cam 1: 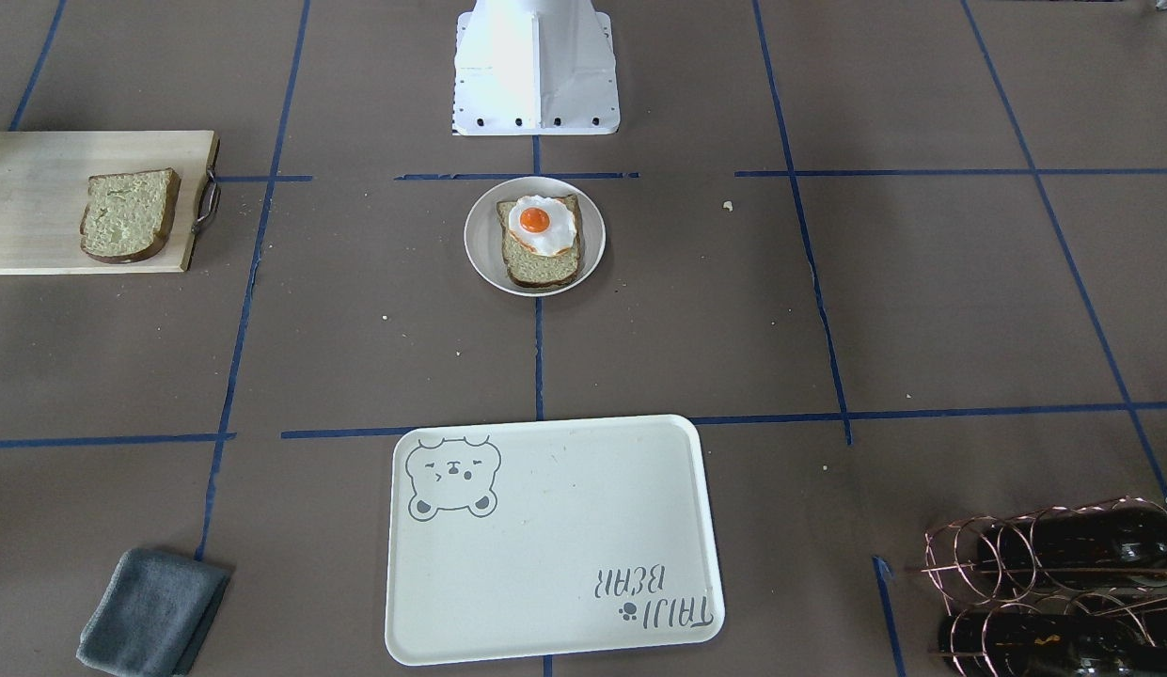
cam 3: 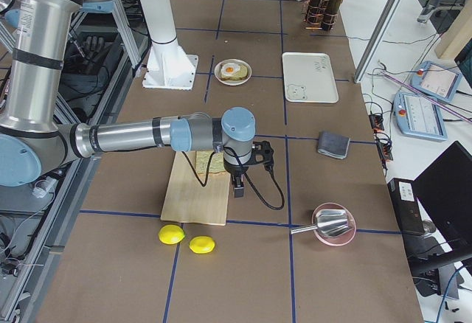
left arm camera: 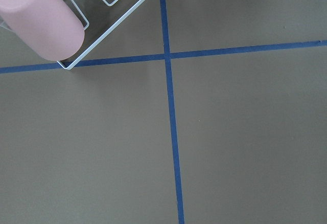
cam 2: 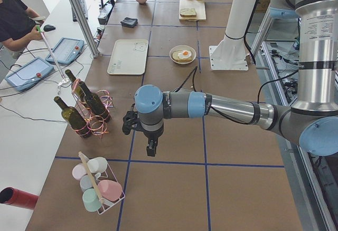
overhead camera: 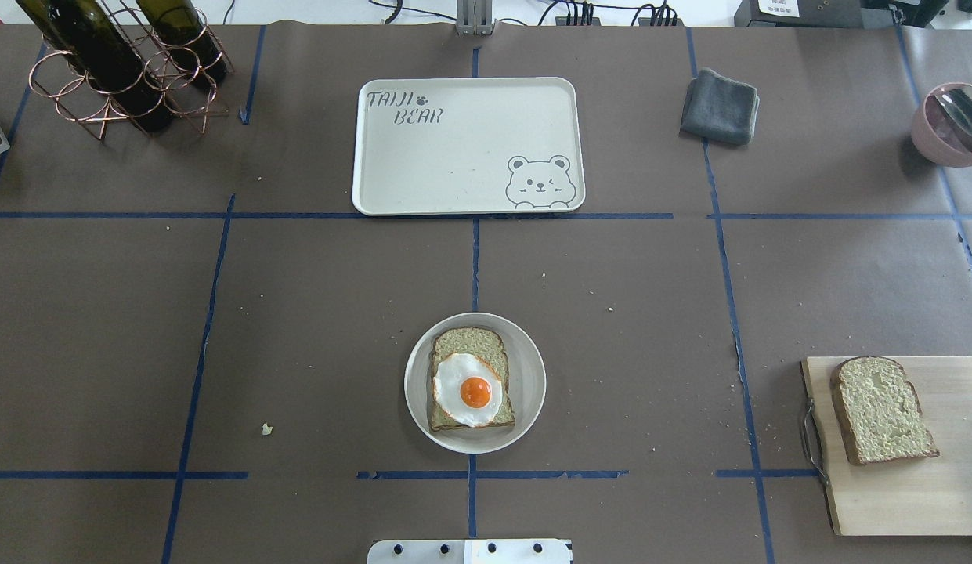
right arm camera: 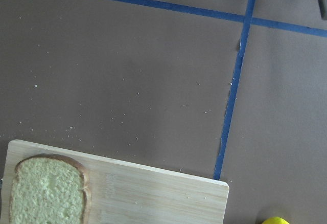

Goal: Make sandwich and place on tray

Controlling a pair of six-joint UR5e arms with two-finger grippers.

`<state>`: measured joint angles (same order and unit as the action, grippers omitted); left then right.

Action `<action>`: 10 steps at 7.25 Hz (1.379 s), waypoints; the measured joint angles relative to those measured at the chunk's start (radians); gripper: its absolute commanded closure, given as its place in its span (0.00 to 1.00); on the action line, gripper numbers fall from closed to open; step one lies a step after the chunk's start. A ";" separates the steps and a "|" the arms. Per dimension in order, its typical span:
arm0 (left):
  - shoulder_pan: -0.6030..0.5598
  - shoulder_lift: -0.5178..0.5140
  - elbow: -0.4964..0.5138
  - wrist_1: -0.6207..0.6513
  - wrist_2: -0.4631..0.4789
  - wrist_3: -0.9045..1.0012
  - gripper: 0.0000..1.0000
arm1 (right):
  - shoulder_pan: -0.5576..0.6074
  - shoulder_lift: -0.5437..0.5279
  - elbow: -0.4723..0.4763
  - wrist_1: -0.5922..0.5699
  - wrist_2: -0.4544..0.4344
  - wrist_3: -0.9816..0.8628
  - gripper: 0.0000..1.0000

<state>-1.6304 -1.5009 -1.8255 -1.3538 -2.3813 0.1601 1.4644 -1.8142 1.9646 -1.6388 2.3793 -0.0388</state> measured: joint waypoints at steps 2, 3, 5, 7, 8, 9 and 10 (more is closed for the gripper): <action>0.002 0.000 0.002 -0.005 -0.002 0.004 0.00 | -0.005 -0.003 0.000 0.010 0.047 -0.002 0.00; 0.002 0.001 0.002 -0.007 -0.002 0.005 0.00 | -0.041 -0.006 0.001 0.044 0.059 0.003 0.00; 0.003 0.000 -0.002 -0.008 -0.003 0.006 0.00 | -0.207 -0.041 0.001 0.244 0.061 0.205 0.00; 0.003 -0.001 -0.005 -0.008 -0.003 0.005 0.00 | -0.355 -0.116 -0.017 0.557 0.002 0.518 0.00; 0.003 -0.001 -0.006 -0.008 -0.005 0.005 0.00 | -0.398 -0.146 -0.046 0.686 -0.021 0.592 0.00; 0.003 -0.001 -0.006 -0.008 -0.013 0.004 0.00 | -0.420 -0.165 -0.080 0.790 -0.035 0.627 0.00; 0.003 -0.001 -0.006 -0.008 -0.025 0.004 0.00 | -0.440 -0.175 -0.106 0.852 -0.044 0.650 0.00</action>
<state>-1.6276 -1.5018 -1.8315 -1.3622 -2.4058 0.1639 1.0240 -1.9890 1.8585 -0.7866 2.3356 0.6115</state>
